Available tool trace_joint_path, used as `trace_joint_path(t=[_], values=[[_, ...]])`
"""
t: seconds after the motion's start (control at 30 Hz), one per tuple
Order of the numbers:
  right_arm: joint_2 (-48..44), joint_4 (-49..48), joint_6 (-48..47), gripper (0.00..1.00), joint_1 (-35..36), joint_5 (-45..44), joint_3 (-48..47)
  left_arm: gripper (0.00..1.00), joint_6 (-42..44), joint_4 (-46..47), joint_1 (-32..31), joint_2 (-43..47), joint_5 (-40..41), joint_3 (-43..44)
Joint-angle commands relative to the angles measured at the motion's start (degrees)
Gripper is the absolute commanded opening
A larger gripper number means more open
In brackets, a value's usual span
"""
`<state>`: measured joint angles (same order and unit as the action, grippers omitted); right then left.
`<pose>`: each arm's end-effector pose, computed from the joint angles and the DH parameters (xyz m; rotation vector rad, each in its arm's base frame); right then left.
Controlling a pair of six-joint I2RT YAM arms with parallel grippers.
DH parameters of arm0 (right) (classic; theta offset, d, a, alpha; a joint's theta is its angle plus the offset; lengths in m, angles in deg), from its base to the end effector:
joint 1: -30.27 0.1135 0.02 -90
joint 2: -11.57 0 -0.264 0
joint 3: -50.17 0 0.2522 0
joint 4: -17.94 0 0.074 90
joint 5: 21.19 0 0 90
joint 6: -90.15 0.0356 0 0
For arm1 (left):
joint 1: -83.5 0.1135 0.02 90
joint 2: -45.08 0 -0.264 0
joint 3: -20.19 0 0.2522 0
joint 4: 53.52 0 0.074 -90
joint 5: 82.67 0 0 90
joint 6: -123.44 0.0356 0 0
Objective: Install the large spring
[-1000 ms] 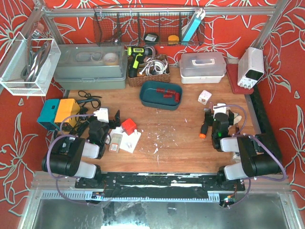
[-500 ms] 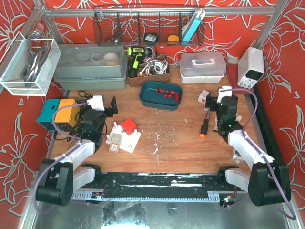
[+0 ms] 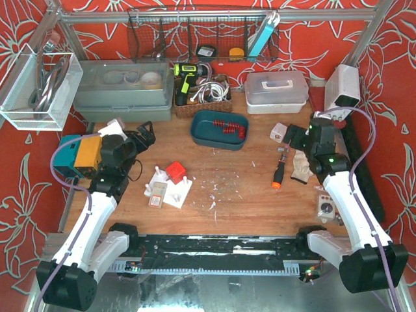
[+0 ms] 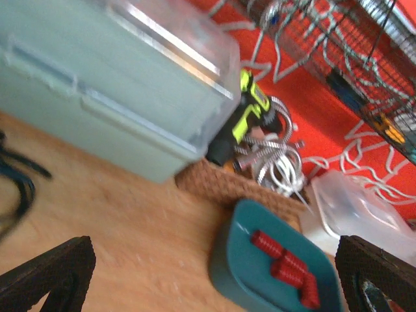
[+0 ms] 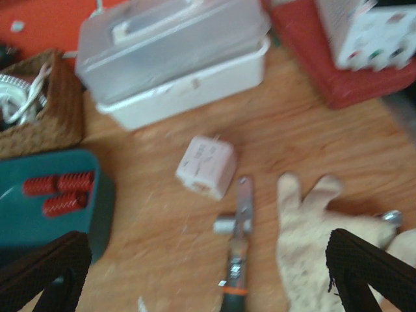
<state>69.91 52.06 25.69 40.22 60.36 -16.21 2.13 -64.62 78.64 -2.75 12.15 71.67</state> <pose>0.2267 0.0345 0.3255 0.3675 1.9956 0.2428 0.2025 -0.0142 0.3110 -0.4541 1.6552 -0.3987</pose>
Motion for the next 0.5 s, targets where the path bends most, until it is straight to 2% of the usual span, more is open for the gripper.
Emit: trace_joint_path(t=[0.0, 0.07, 0.2, 0.27, 0.33, 0.47], values=[[1.7, 8.3, 3.6, 0.99, 1.8, 13.1, -1.0, 1.0, -13.0, -12.9, 0.3, 1.3, -9.6, 0.6], [1.8, 9.4, 1.9, 0.99, 5.2, 11.9, -0.5, 1.0, -17.2, -17.0, 0.3, 0.9, -10.7, 0.7], [1.3, 8.8, -0.2, 0.99, 17.5, 4.1, 1.6, 1.0, -21.8, -22.9, 0.0, 0.4, -12.1, 1.3], [2.2, 7.2, -1.4, 0.99, 22.4, 1.9, 2.7, 0.97, -23.2, -24.4, -0.9, 1.2, -12.1, 1.6], [3.5, 5.9, -2.6, 0.99, 26.7, -0.2, 3.8, 0.92, -24.4, -28.3, -2.8, 1.1, -8.7, 3.5], [6.4, 2.5, -6.2, 0.99, 35.6, -8.7, 4.8, 0.92, -28.3, -41.7, -6.3, -4.0, -3.1, 10.8]])
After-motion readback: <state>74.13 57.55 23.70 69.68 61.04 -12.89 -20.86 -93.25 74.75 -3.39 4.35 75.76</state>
